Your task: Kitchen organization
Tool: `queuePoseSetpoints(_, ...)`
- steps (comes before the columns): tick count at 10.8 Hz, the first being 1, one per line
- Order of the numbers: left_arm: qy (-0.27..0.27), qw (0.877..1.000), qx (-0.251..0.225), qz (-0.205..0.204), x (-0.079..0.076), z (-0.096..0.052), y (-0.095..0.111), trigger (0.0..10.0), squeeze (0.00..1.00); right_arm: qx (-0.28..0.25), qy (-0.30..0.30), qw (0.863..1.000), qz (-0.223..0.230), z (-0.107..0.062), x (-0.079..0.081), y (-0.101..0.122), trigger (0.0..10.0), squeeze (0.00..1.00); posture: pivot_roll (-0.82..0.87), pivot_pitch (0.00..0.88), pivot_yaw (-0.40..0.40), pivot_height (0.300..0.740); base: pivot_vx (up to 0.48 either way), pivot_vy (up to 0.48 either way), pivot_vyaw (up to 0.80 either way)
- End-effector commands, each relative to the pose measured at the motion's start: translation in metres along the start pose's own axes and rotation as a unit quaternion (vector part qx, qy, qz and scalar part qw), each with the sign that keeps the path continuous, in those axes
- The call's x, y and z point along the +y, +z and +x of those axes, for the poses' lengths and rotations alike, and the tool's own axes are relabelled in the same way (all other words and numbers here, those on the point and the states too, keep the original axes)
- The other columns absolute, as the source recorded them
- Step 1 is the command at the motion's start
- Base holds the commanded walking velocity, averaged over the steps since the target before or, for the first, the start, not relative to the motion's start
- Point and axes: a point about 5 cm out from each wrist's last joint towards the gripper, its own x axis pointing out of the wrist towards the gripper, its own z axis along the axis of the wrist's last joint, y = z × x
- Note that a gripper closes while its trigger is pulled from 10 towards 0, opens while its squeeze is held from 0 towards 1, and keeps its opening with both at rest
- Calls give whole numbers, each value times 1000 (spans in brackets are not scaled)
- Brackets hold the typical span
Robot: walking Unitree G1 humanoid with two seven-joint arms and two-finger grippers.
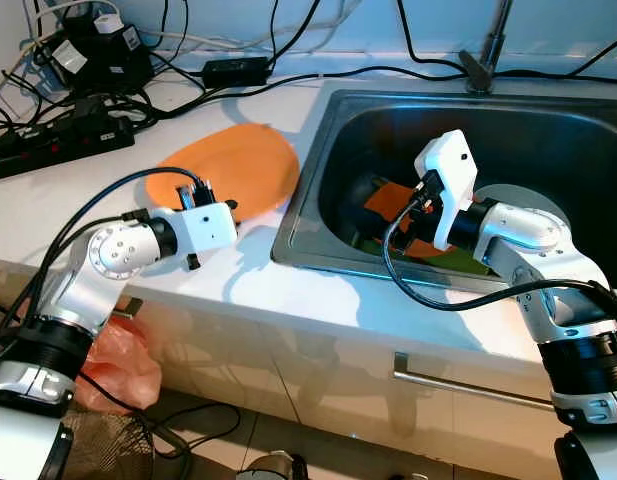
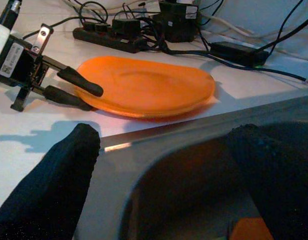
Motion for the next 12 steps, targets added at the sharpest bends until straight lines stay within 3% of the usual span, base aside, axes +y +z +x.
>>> queuePoseSetpoints(1, -18, 1000, 18, -1, -9, 1, -7, 0, 0, -13, 12, 1000, -9, 2, 4, 8, 10000, 0, 150, 125, 143, 740, 0, 0, 0)
queuePoseSetpoints(4, -5, 999, 16, 33, -9, 2, -6, 0, 0, -14, 14, 1000, -2, 2, 5, 6, 10000, 0, 151, 124, 145, 740, 0, 0, 0)
queuePoseSetpoints(7, 70, 995, 21, 71, -1, 3, -5, 0, 0, -23, 9, 999, 34, 4, 5, 2, 10000, 0, 152, 126, 144, 740, 0, 0, 0)
queuePoseSetpoints(10, 168, 981, 10, 100, 4, 3, 2, 0, 0, -55, -35, 991, 115, 8, -7, 7, 10000, 0, 154, 128, 141, 740, 0, 0, 0)
queuePoseSetpoints(11, 204, 967, -13, 155, 7, 3, 12, 0, 0, -66, -39, 986, 149, 10, -9, 10, 10000, 0, 154, 128, 141, 740, 0, 0, 0)
queuePoseSetpoints(12, 219, 959, -29, 179, 6, 6, 17, 0, 0, -72, -38, 982, 169, 10, -10, 11, 10000, 0, 157, 128, 135, 740, 0, 0, 0)
